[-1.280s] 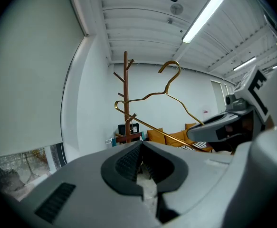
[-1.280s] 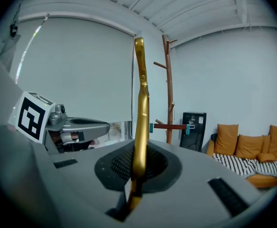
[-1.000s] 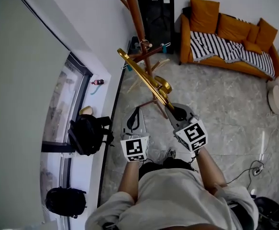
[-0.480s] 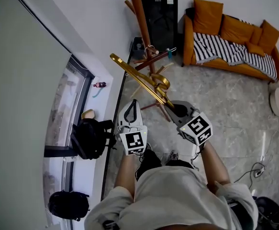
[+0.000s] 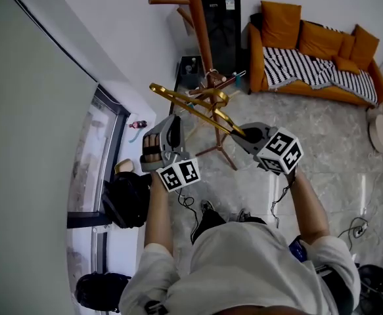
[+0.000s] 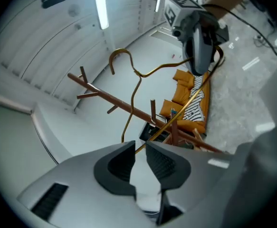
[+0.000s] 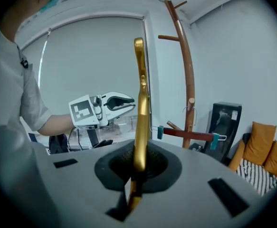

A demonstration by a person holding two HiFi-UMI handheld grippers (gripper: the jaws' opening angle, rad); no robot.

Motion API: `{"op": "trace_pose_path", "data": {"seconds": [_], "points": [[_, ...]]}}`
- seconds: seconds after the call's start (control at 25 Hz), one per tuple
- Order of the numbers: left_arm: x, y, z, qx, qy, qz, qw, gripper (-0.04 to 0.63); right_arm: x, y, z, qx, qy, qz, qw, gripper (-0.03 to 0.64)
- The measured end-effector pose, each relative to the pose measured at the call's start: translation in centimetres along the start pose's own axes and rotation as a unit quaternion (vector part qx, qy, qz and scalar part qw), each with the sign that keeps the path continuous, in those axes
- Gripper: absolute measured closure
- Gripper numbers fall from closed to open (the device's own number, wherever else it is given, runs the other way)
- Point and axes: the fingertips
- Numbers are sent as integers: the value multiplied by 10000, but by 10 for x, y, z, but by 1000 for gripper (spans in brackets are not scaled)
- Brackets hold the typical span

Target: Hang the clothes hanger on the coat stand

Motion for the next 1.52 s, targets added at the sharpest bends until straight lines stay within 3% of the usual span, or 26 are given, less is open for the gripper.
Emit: {"op": "trace_pose_path", "data": {"seconds": [0.16,0.28,0.56,0.76,0.92,1.04,1.2,1.24,1.28,1.32,1.52], "points": [[7,-13,-14,-242,-170,-926,9953,326,-1,0,0,-157,396,-117,9990,612],[11,-10,-24,-213,-255,-1497,9882,236,-6,2,0,-273,669,-77,9974,612],[24,2,-33,-28,-536,-2041,9775,221,-18,-1,1,-599,1094,212,9920,612],[30,2,-31,-90,-672,-2058,9762,225,-14,-3,4,-701,1160,307,9903,612],[36,0,-25,-217,-855,-1981,9762,235,-10,-7,4,-800,890,628,9908,612],[40,-6,-24,-393,-1060,-1856,9761,241,0,-8,-2,-993,312,1248,9867,611],[47,-10,-23,-513,-1272,-1472,9796,247,14,-3,-3,-1442,-541,2396,9586,609],[47,-11,-22,-563,-1311,-1378,9801,247,13,-1,-4,-1487,-648,2624,9512,586],[47,-12,-22,-615,-1345,-1305,9804,249,12,0,-4,-1516,-725,2810,9449,482],[48,-14,-21,-660,-1371,-1247,9805,249,10,0,-4,-1546,-803,2981,9385,424],[51,-19,-23,-804,-1453,-1004,9810,249,13,-2,3,-1890,-1406,3931,8888,385]]}}
Point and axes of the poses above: the fingertips, and each gripper's own axes: z backward along the fingers, x to its right, y out of its top, and after that the axes turned 3 degrees about z, right-handed
